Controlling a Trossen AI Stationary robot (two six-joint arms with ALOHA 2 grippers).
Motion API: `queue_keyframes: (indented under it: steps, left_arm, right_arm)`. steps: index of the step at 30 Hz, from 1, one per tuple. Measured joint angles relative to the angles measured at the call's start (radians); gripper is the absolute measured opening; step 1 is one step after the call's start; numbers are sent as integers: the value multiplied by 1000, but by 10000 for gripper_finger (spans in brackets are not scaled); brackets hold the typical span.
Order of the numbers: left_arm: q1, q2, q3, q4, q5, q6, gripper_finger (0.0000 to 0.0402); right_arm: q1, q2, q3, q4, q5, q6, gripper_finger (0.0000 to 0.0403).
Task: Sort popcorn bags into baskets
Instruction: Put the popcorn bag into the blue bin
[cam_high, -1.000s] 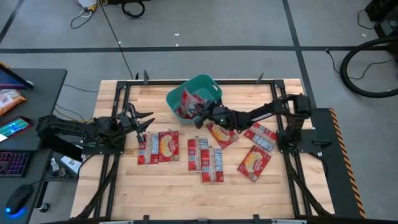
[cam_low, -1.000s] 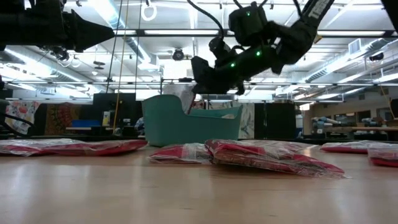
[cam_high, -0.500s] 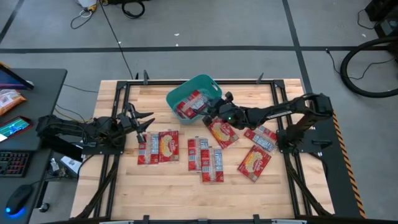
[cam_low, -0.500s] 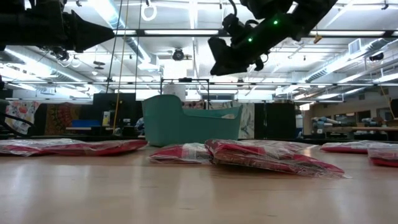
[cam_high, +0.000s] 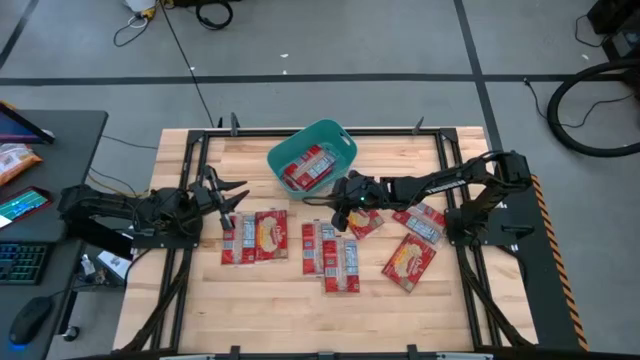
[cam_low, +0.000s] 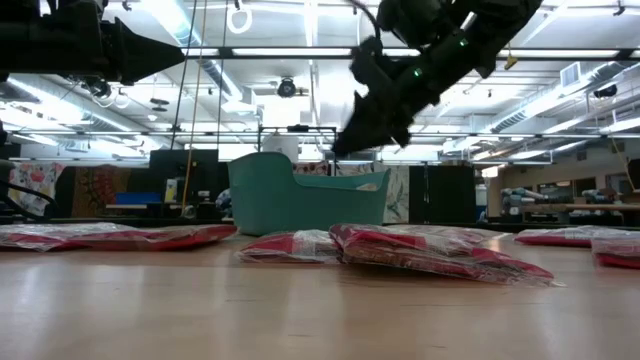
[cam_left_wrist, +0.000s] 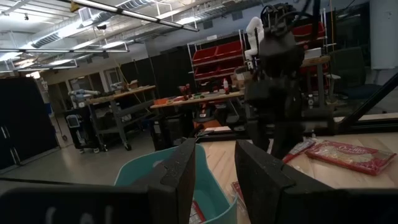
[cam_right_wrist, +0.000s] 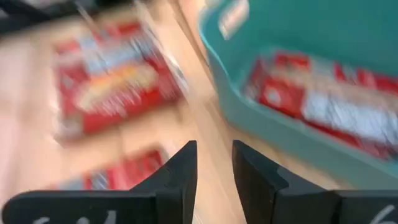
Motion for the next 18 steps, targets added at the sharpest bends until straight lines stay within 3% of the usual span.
queue_keyframes:
  steps: [10, 18]
  left_arm:
    - [0, 0, 0, -2, 0, 2, 119]
    - [0, 0, 0, -11, 0, 26, 119]
  right_arm:
    - [0, -10, 0, -396, -29, 183, 157]
    - [-5, -32, 0, -555, -32, 260, 192]
